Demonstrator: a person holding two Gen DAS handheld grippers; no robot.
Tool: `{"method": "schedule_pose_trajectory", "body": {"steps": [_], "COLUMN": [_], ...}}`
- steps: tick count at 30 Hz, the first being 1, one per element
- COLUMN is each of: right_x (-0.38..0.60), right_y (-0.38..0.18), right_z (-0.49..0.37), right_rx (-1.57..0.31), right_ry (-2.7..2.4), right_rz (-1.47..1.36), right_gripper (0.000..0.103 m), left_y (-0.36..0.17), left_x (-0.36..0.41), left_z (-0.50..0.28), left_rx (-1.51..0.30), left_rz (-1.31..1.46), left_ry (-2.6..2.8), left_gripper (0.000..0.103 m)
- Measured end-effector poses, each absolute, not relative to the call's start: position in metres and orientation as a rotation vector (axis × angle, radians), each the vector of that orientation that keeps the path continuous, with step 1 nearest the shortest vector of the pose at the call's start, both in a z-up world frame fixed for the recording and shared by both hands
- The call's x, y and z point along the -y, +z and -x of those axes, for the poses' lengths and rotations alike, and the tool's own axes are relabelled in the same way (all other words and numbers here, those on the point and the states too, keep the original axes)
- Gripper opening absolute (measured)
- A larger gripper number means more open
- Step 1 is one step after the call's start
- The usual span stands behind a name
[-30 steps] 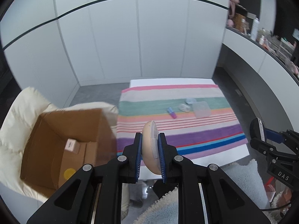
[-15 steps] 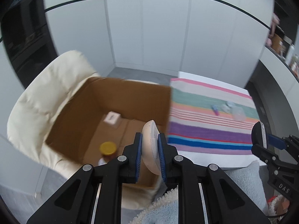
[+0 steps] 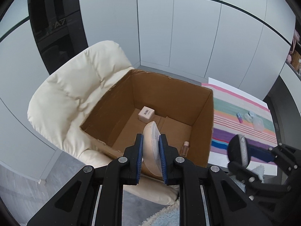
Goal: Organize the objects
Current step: 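Carry the puff case with the right tool while the left tool carries the sponge over the box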
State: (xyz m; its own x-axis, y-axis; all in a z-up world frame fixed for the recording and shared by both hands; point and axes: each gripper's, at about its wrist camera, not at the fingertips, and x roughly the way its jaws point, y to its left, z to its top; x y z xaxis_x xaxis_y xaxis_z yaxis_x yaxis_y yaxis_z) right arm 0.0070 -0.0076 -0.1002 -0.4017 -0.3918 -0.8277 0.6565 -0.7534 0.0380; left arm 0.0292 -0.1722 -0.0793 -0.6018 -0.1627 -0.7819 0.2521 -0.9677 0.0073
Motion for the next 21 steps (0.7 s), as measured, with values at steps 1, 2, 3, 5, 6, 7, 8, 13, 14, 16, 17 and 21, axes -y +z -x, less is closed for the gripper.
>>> {"method": "schedule_pose_trajectory", "body": {"steps": [1, 2, 3, 5, 6, 7, 8, 13, 14, 16, 17, 21], "right_x": [0.012, 0.016, 0.018, 0.023, 0.025, 0.026, 0.027, 0.035, 0.039, 0.044, 0.048, 0.061], "right_y": [-0.101, -0.102, -0.102, -0.104, -0.104, -0.104, -0.105, -0.106, -0.106, -0.107, -0.108, -0.115], "right_z": [-0.008, -0.01, -0.011, -0.011, -0.01, -0.009, -0.007, 0.007, 0.01, 0.016, 0.021, 0.037], "right_rx": [-0.4, -0.41, -0.415, -0.425, -0.43, -0.435, -0.44, -0.455, -0.459, -0.463, -0.466, -0.473], "right_ry": [-2.158, -2.149, -2.144, -2.139, -2.139, -2.14, -2.141, -2.143, -2.143, -2.143, -2.145, -2.14], "right_rz": [-1.164, -1.162, -1.161, -1.158, -1.158, -1.157, -1.156, -1.156, -1.152, -1.149, -1.149, -1.156], "right_gripper": [0.049, 0.049, 0.048, 0.049, 0.049, 0.049, 0.048, 0.049, 0.049, 0.049, 0.049, 0.049], "left_y": [-0.079, -0.08, -0.08, -0.081, -0.081, -0.081, -0.082, -0.084, -0.085, -0.088, -0.09, -0.099], "left_x": [0.174, 0.175, 0.176, 0.175, 0.174, 0.174, 0.174, 0.179, 0.18, 0.183, 0.186, 0.197], "left_z": [-0.029, -0.029, -0.028, -0.025, -0.023, -0.021, -0.018, -0.004, -0.001, 0.007, 0.011, 0.028], "left_rx": [-0.157, -0.161, -0.164, -0.16, -0.154, -0.149, -0.146, -0.153, -0.148, -0.147, -0.151, -0.155], "left_rz": [-1.262, -1.264, -1.268, -1.279, -1.28, -1.282, -1.284, -1.286, -1.285, -1.289, -1.294, -1.314], "left_ry": [-2.616, -2.615, -2.615, -2.62, -2.621, -2.621, -2.622, -2.619, -2.614, -2.603, -2.598, -2.572], "left_gripper": [0.018, 0.018, 0.018, 0.018, 0.018, 0.018, 0.018, 0.018, 0.018, 0.018, 0.018, 0.018]}}
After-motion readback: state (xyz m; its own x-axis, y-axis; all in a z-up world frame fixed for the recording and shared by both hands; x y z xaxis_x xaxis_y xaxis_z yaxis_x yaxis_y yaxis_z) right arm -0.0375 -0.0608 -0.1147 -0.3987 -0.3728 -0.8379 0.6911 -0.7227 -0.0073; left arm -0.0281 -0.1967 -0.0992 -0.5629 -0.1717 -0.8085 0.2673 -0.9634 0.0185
